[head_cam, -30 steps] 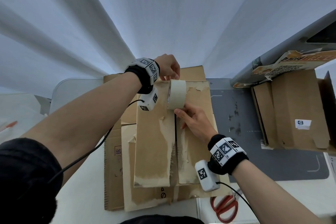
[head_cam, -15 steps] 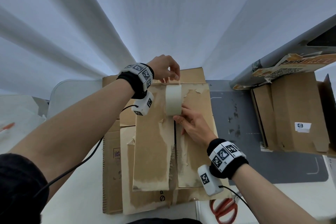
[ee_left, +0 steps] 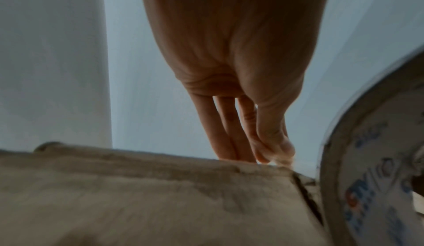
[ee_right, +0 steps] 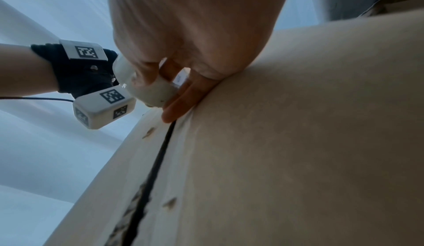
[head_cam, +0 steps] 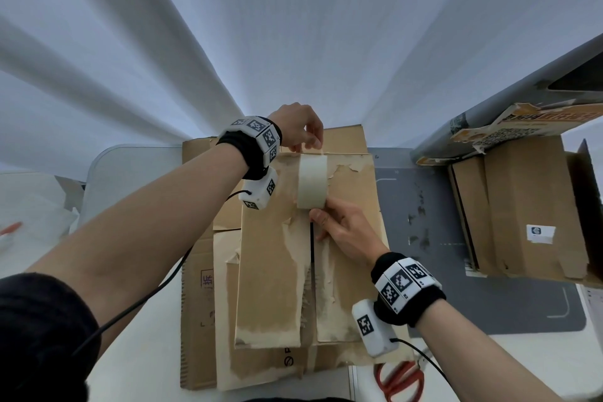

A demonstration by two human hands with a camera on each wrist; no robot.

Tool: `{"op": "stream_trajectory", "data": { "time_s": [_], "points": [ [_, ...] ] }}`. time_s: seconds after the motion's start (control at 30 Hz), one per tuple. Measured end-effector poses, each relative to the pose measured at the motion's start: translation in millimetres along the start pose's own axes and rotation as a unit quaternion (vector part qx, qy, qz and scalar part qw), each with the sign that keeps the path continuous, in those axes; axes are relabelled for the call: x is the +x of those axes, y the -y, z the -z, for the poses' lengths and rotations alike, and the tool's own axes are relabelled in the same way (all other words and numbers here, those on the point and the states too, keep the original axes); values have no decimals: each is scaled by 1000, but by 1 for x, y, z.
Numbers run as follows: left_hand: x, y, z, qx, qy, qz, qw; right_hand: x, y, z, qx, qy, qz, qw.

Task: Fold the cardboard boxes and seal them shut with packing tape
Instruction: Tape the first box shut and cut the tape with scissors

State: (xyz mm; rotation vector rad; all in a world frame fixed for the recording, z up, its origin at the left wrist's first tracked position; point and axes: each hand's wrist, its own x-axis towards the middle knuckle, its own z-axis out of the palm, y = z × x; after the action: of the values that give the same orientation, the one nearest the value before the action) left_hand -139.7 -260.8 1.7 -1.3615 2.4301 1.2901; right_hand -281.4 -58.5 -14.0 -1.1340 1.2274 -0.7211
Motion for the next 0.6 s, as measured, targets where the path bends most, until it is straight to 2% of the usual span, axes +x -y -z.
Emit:
{"op": "stream_trajectory", "data": {
  "time_s": [0.6],
  "points": [
    [8,8,-10,-42,32,39,998,4,-4,0,6,-1,-9,1000]
  ]
}}
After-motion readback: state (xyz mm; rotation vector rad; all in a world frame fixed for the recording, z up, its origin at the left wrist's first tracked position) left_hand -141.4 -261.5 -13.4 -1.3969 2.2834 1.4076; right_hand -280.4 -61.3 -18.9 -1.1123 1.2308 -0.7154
